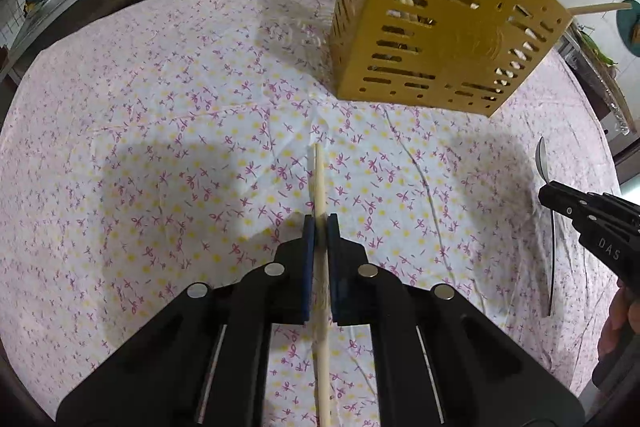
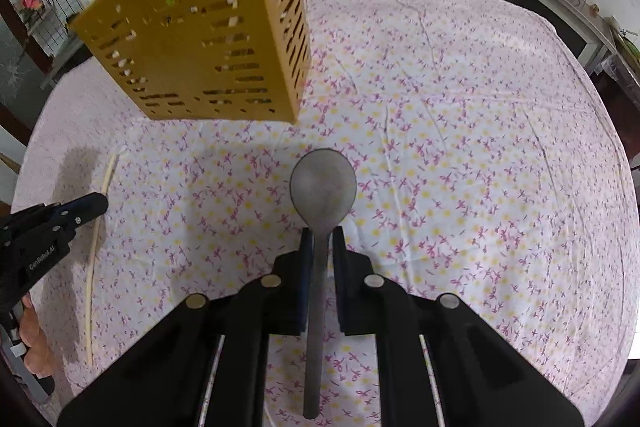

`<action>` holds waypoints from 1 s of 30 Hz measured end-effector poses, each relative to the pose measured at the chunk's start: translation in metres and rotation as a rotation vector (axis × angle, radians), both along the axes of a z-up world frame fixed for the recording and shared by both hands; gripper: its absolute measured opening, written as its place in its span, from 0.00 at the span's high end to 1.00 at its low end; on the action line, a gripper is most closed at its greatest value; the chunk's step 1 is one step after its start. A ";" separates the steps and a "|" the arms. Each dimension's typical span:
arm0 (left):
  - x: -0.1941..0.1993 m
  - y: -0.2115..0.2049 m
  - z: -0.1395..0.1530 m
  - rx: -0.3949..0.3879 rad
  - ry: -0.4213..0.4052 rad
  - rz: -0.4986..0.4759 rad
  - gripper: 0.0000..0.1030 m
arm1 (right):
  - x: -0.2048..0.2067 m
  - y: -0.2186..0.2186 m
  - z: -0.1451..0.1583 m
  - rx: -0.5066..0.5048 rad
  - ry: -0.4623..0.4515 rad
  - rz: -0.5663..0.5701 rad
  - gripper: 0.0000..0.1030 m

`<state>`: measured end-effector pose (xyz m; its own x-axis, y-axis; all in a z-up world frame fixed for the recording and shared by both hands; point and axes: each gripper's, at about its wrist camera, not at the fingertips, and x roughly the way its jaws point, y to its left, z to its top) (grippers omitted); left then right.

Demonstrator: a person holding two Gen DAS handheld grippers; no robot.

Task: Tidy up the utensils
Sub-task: 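Lift the chopstick with the left tool while the right tool lifts the grey spoon over the caddy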

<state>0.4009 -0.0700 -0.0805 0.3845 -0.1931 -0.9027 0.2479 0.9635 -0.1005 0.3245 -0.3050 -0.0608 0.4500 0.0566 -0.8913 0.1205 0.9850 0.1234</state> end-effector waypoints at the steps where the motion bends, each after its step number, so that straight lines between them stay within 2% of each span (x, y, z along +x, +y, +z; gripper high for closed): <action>1: -0.002 0.001 0.003 -0.001 -0.009 0.000 0.96 | -0.002 -0.002 0.002 0.007 -0.013 0.000 0.90; 4: -0.008 0.005 0.015 -0.023 -0.046 0.005 0.96 | -0.010 -0.006 0.013 0.027 -0.071 -0.006 0.90; 9: -0.021 0.016 0.044 -0.061 -0.155 0.028 0.96 | -0.012 -0.008 0.031 0.070 -0.189 -0.001 0.90; 12: -0.033 0.019 0.063 -0.088 -0.221 0.038 0.96 | -0.013 -0.002 0.042 0.047 -0.259 0.001 0.92; 16: -0.050 0.011 0.088 -0.123 -0.293 0.039 0.96 | -0.012 -0.001 0.051 0.050 -0.295 0.002 0.94; 21: -0.054 0.000 0.096 -0.107 -0.313 0.018 0.96 | 0.007 0.001 0.037 0.080 -0.173 0.039 0.93; 23: -0.054 -0.003 0.091 -0.116 -0.301 0.014 0.96 | 0.015 0.006 0.026 0.043 -0.138 0.066 0.93; 28: -0.053 -0.003 0.081 -0.111 -0.278 0.014 0.96 | 0.031 0.008 -0.004 0.027 -0.027 0.064 0.92; 29: -0.053 -0.002 0.078 -0.106 -0.275 0.014 0.96 | 0.034 0.007 -0.008 0.021 -0.013 0.058 0.91; 30: -0.053 -0.003 0.076 -0.098 -0.270 0.011 0.96 | 0.037 0.007 -0.013 0.018 -0.002 0.051 0.84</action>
<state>0.3482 -0.0734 -0.0049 0.6110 -0.2689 -0.7445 0.2681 0.9552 -0.1250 0.3610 -0.2976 -0.0734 0.4477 0.0954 -0.8891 0.0695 0.9876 0.1410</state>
